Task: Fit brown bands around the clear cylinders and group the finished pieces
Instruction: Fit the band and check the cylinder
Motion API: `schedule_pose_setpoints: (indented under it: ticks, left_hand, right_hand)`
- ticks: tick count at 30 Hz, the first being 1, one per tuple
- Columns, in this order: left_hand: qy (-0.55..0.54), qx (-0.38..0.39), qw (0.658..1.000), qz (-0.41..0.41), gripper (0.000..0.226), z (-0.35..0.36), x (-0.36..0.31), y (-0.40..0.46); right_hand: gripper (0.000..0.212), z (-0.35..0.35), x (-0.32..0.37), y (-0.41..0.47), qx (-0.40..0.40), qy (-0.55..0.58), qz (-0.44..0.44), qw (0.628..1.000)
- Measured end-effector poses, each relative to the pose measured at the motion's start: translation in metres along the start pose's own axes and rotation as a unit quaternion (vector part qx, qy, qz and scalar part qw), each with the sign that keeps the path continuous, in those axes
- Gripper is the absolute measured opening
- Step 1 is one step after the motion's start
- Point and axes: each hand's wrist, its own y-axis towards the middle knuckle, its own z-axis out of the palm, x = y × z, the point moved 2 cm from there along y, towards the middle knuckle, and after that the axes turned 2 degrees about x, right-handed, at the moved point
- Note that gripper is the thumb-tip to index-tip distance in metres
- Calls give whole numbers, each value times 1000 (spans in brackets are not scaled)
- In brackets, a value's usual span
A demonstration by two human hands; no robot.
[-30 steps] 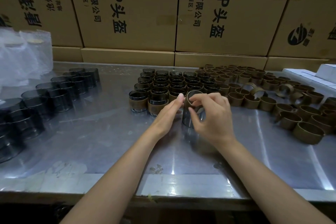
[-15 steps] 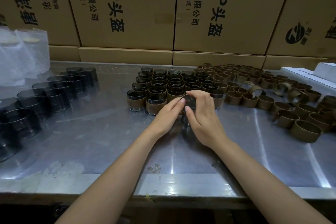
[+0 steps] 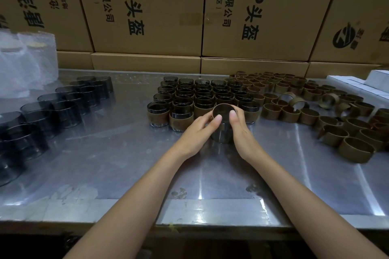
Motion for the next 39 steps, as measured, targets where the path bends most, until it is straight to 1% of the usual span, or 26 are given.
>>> schedule_pose_setpoints:
  ticks: [2, 5, 6, 9, 11, 14, 16, 18, 21, 24, 26, 27, 29, 31, 32, 34, 37, 39]
  left_hand:
    - [23, 5, 999, -23, 49, 1, -1, -1]
    - [71, 8, 994, -84, 77, 0, 5, -1]
    - [85, 7, 992, -91, 79, 0, 6, -2]
    - [89, 5, 993, -75, 67, 1, 6, -4]
    - [93, 15, 993, -73, 70, 0, 8, -5]
    - [83, 27, 995, -56, 73, 1, 9, -4]
    - [41, 26, 998, -32, 65, 2, 4, -6]
    - [8, 21, 1000, -9, 51, 3, -2, -8]
    - [4, 5, 1000, 0, 49, 2, -8, -9]
    - [-3, -22, 1000, 13, 38, 1, -12, -9]
    - [-31, -30, 999, 3, 42, 0, -12, -8]
    - [-41, -35, 999, -5, 45, 1, -12, -7]
    - [-61, -59, 996, -23, 49, 1, -11, -6]
    - [-86, -90, 992, -34, 47, 2, -10, -6]
    - [-100, -103, 989, -38, 42, 1, -9, -6]
    - [-126, -114, 984, -44, 35, 1, -8, -6]
    - [-161, -122, 978, -57, 32, 1, -8, -5]
    - [-196, -128, 969, -74, 31, 1, -10, -5]
  right_hand:
    - [48, -2, -2, 0, -4, 0, 20, 1000]
    - [70, -4, -8, 0, 9, -18, 72, 997]
    - [75, -4, -8, 0, 14, -38, 91, 995]
    - [86, -1, -5, -1, 23, -84, 102, 991]
    - [84, -1, -4, -1, 22, -66, 93, 993]
    - [87, -6, -4, -2, 33, -37, 85, 995]
    - [77, -8, -6, -3, 47, -24, 80, 995]
    - [65, -9, -9, -3, 52, -10, 74, 996]
    - [66, -8, -10, -1, 47, 46, 69, 995]
    - [68, -5, -7, 0, 39, 81, 66, 994]
    - [66, -4, -6, 1, 33, 106, 67, 992]
    - [60, -4, -6, 1, 28, 118, 66, 990]
    - [39, -4, -6, 1, 17, 130, 63, 989]
    - [22, -5, -5, 1, 6, 134, 56, 989]
    - [18, -5, -4, 1, 1, 137, 52, 989]
    - [17, -5, -1, 0, -5, 144, 47, 988]
    - [16, -6, 0, 1, -15, 153, 43, 987]
    - [32, -7, 1, 1, -14, 152, 44, 987]
